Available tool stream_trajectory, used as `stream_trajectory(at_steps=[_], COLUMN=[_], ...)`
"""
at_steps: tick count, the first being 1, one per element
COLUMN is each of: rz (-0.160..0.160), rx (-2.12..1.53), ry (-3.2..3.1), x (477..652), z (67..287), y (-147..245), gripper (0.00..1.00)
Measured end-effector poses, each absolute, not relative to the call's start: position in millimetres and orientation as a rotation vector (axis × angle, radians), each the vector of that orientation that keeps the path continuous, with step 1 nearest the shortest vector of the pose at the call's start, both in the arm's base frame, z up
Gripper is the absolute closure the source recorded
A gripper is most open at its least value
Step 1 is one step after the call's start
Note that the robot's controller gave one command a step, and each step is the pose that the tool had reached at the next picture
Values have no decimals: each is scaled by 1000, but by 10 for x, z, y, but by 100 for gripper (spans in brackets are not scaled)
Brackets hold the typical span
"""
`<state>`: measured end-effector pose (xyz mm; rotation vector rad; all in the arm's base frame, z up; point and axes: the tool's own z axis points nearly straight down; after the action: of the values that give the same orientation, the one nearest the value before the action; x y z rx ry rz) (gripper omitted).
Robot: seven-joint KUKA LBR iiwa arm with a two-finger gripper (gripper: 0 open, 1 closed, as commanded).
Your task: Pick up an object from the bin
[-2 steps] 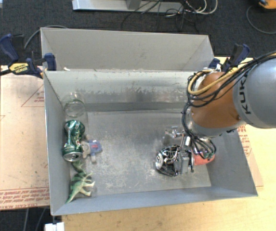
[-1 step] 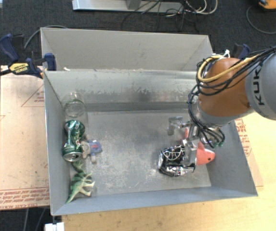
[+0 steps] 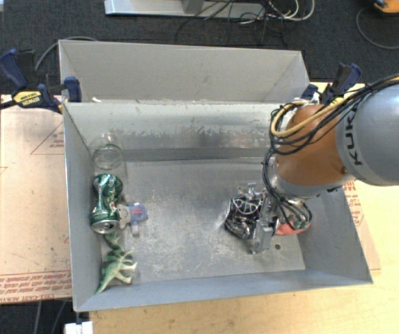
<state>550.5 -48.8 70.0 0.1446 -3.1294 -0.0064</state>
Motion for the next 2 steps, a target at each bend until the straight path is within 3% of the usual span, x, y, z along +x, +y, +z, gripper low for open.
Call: stream_trajectory(at_steps=[1,2], rz=[-3,-8], rx=[192,146], ry=[-3143,-3131], x=[5516,5509], z=[700,695], y=[-720,-478], gripper=[0,100])
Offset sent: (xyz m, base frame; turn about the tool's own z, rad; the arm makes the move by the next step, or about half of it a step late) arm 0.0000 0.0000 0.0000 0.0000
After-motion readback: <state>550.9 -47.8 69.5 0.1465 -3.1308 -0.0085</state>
